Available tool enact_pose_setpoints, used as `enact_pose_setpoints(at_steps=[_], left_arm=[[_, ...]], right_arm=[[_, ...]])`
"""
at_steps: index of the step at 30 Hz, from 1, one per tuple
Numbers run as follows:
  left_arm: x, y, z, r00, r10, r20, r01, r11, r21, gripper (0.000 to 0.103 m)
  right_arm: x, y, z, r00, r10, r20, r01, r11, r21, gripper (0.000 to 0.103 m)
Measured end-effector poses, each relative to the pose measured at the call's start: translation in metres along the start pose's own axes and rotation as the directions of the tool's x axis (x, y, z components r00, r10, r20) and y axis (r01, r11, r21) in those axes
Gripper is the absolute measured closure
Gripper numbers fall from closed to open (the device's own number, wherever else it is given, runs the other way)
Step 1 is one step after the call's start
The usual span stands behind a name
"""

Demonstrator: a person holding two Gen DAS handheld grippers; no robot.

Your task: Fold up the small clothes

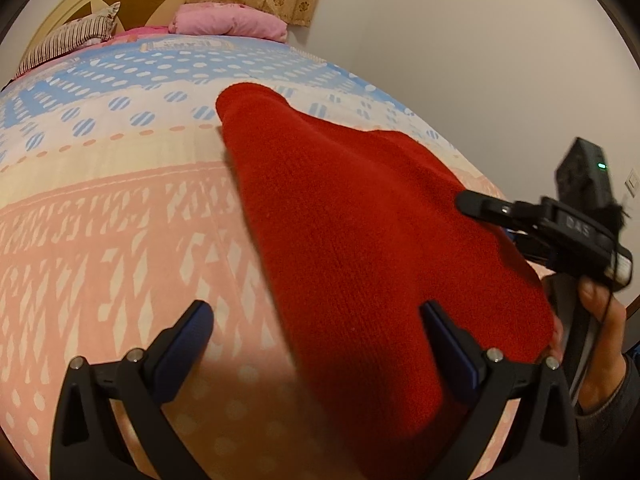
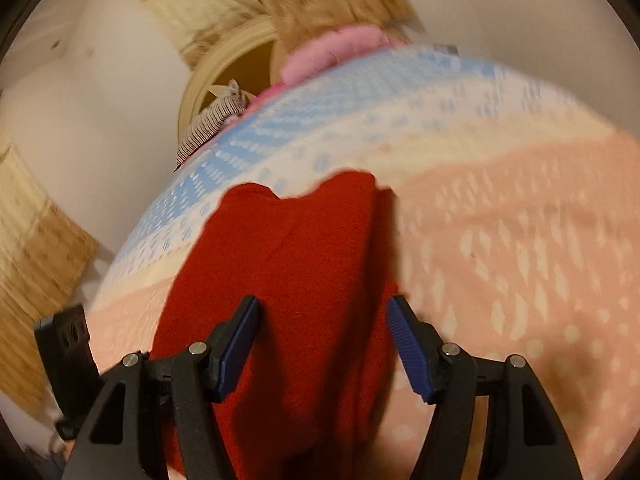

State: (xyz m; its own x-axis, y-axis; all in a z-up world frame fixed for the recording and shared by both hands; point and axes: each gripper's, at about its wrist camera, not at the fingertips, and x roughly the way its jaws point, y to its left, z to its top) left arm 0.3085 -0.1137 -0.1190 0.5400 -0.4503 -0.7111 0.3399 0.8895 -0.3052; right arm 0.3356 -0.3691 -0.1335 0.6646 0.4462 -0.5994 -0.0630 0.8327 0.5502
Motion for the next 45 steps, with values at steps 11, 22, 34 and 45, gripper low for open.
enact_pose_setpoints(at_steps=[11, 22, 34, 45], left_arm=[[0.004, -0.004, 0.004, 0.999, -0.038, 0.007, 0.038, 0.999, -0.003, 0.0], [-0.008, -0.01, 0.007, 0.995, -0.095, 0.024, 0.095, 0.995, 0.02, 0.055], [-0.06, -0.01, -0.008, 0.999, -0.014, 0.044, 0.01, 0.996, 0.093, 0.062], [-0.122, 0.017, -0.025, 0.991, 0.052, 0.125, -0.063, 0.995, 0.083, 0.063]], right_arm=[[0.028, 0.008, 0.021, 0.999, 0.021, -0.038, -0.023, 0.999, -0.038, 0.045], [0.022, 0.022, 0.015, 0.999, 0.043, -0.019, -0.044, 0.997, -0.066, 0.069], [-0.007, 0.072, -0.005, 0.992, 0.127, 0.019, -0.124, 0.985, -0.115, 0.072], [0.003, 0.132, -0.034, 0.972, 0.235, -0.017, -0.235, 0.96, -0.155, 0.072]])
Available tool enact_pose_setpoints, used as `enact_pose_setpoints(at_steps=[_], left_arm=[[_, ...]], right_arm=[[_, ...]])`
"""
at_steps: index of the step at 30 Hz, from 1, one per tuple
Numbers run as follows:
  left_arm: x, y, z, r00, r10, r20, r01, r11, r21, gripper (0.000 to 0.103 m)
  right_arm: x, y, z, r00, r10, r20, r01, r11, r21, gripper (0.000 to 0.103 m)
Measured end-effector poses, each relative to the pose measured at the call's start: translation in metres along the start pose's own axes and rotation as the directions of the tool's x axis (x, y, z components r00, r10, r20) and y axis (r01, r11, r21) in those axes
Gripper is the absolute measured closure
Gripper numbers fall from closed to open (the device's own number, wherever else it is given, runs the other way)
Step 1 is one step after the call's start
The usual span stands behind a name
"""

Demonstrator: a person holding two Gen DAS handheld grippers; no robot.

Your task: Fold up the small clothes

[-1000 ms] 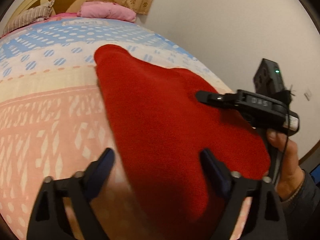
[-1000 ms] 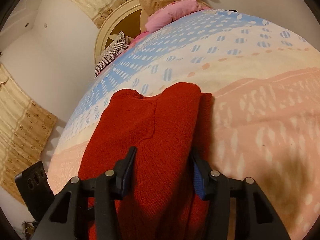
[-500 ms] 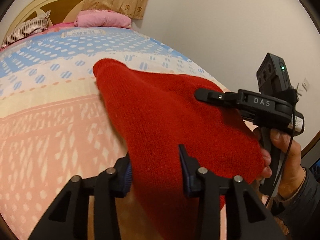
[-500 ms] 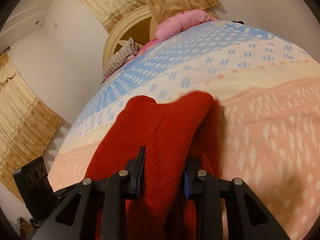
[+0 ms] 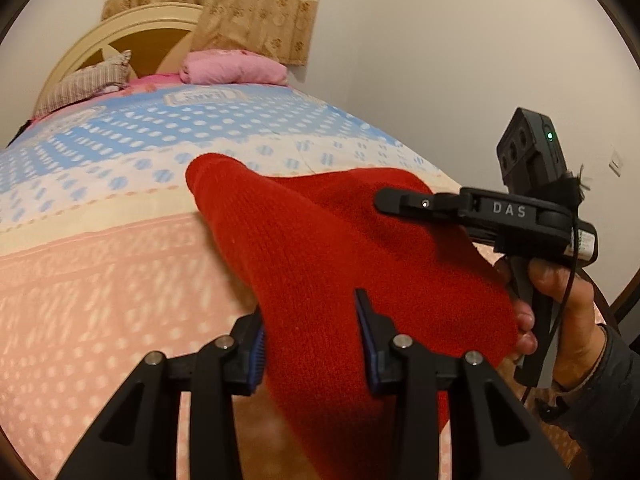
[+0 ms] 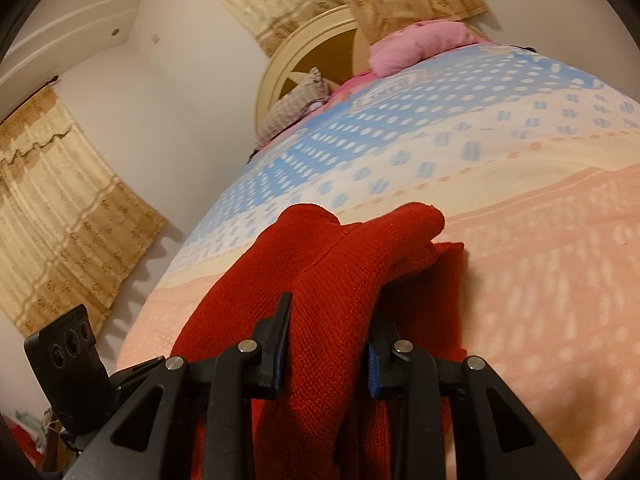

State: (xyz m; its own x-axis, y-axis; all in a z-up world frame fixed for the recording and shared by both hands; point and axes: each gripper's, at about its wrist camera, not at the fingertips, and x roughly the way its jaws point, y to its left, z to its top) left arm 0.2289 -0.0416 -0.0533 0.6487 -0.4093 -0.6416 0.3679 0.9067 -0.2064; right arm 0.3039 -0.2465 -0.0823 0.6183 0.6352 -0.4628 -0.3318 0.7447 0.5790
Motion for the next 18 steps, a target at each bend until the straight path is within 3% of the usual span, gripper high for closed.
enact_pose_setpoints(at_steps=[5, 18], left_arm=[[-0.019, 0.017, -0.01, 0.999, 0.047, 0.017, -0.047, 0.999, -0.001, 0.063], [-0.054, 0.075, -0.039, 0.991, 0.13, 0.037, -0.125, 0.985, -0.117, 0.063]], right_arm=[[0.018, 0.03, -0.009, 0.999, 0.044, -0.022, -0.045, 0.999, -0.027, 0.072], [0.079, 0.087, -0.034, 0.983, 0.152, -0.101, -0.157, 0.986, -0.05, 0.072]])
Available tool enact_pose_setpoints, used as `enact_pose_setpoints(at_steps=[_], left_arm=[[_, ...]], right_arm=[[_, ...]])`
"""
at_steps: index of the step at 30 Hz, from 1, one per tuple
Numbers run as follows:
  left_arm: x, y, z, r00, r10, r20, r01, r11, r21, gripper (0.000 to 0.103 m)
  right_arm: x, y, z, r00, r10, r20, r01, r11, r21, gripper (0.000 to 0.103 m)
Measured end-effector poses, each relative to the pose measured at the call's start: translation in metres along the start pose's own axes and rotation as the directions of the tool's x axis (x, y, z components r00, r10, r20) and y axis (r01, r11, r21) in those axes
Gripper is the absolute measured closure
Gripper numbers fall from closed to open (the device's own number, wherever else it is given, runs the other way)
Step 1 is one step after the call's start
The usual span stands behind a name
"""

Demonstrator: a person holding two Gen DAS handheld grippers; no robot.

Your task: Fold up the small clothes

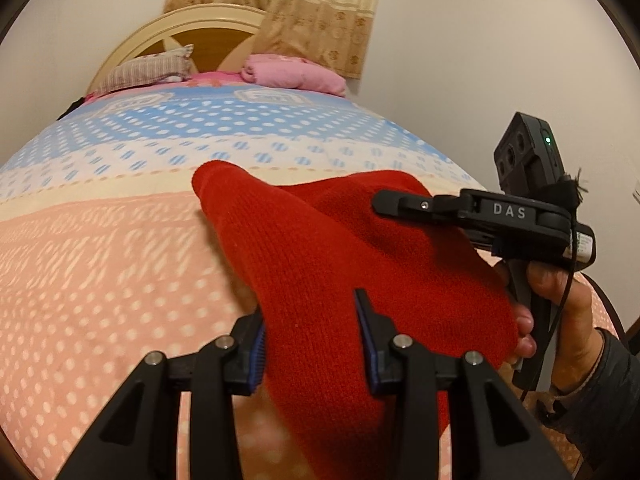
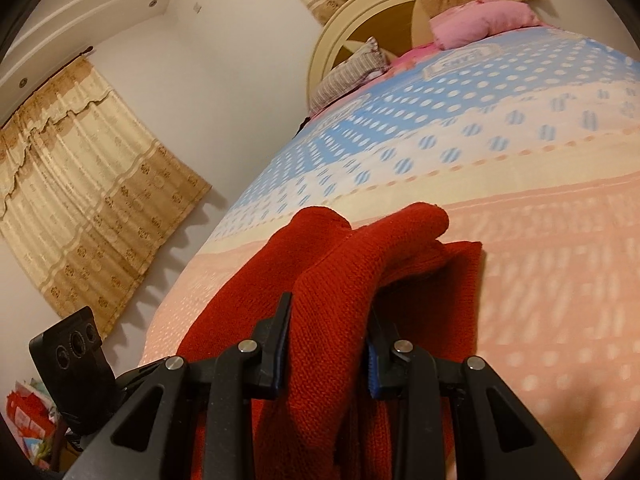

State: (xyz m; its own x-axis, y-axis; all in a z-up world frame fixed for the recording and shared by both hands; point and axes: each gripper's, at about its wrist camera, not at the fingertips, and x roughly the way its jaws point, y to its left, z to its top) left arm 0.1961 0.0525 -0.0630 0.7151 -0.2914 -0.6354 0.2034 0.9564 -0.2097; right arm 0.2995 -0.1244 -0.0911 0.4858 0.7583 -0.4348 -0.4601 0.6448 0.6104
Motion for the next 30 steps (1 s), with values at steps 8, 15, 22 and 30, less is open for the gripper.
enact_pose_setpoints(at_steps=[8, 15, 22, 30], left_arm=[[-0.019, 0.026, -0.007, 0.999, 0.039, 0.033, -0.037, 0.998, -0.045, 0.064], [-0.036, 0.044, -0.018, 0.995, 0.081, 0.053, -0.077, 0.994, -0.073, 0.064], [-0.046, 0.07, -0.03, 0.991, 0.124, 0.056, -0.117, 0.987, -0.114, 0.064], [-0.052, 0.085, -0.044, 0.988, 0.141, 0.061, -0.131, 0.981, -0.143, 0.064]], right_arm=[[0.029, 0.024, -0.004, 0.998, 0.049, -0.04, -0.05, 0.999, -0.018, 0.072], [0.052, 0.044, -0.007, 0.993, 0.091, -0.074, -0.094, 0.995, -0.043, 0.072], [0.08, 0.064, -0.013, 0.986, 0.124, -0.111, -0.131, 0.989, -0.061, 0.072], [0.103, 0.073, -0.02, 0.976, 0.154, -0.152, -0.165, 0.984, -0.065, 0.072]])
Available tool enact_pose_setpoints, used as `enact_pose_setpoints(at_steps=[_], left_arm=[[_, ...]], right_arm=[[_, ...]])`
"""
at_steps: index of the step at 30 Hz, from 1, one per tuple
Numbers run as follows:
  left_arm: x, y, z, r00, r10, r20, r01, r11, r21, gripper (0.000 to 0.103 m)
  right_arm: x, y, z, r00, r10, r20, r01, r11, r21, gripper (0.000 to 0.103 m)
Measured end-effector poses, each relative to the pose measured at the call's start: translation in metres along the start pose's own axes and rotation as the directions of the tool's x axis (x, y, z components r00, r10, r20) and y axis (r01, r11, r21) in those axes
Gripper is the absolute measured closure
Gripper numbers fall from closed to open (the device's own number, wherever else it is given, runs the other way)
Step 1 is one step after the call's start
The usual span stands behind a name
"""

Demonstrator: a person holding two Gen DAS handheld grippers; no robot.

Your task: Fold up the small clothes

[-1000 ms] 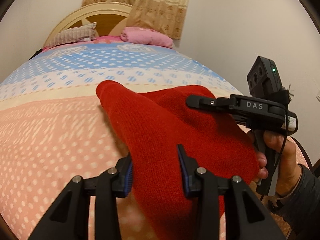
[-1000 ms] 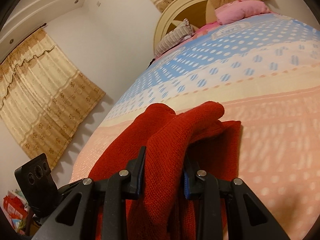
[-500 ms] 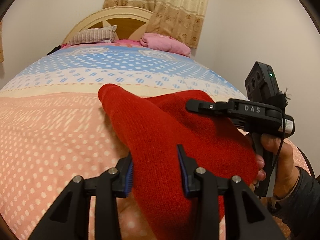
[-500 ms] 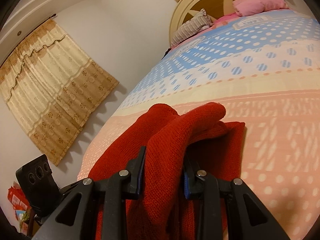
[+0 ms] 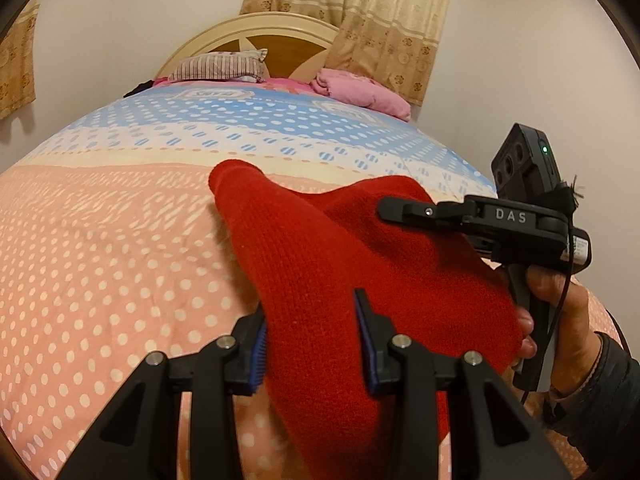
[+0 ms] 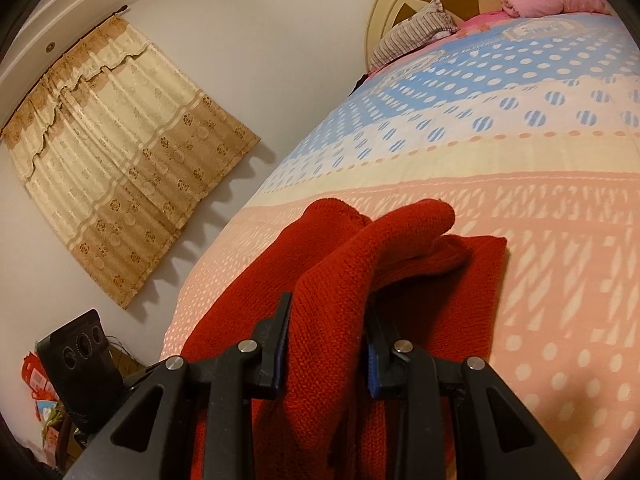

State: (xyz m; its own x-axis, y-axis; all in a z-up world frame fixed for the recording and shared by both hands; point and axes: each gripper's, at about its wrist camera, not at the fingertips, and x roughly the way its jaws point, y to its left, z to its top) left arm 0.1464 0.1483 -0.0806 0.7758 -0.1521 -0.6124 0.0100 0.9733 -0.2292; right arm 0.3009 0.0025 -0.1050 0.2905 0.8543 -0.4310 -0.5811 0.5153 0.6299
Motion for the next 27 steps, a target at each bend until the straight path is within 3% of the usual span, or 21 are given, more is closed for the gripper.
enact_pose_setpoints(at_steps=[18, 27], left_arm=[[0.001, 0.018, -0.022, 1.0, 0.006, -0.025, -0.007, 0.999, -0.035, 0.063], [0.002, 0.012, -0.025, 0.998, 0.065, -0.015, -0.065, 0.998, -0.006, 0.044]], right_arm=[[0.018, -0.007, -0.008, 0.999, 0.005, -0.041, -0.004, 1.0, 0.023, 0.072], [0.017, -0.017, -0.013, 0.998, -0.053, -0.039, 0.055, 0.997, 0.045, 0.072]])
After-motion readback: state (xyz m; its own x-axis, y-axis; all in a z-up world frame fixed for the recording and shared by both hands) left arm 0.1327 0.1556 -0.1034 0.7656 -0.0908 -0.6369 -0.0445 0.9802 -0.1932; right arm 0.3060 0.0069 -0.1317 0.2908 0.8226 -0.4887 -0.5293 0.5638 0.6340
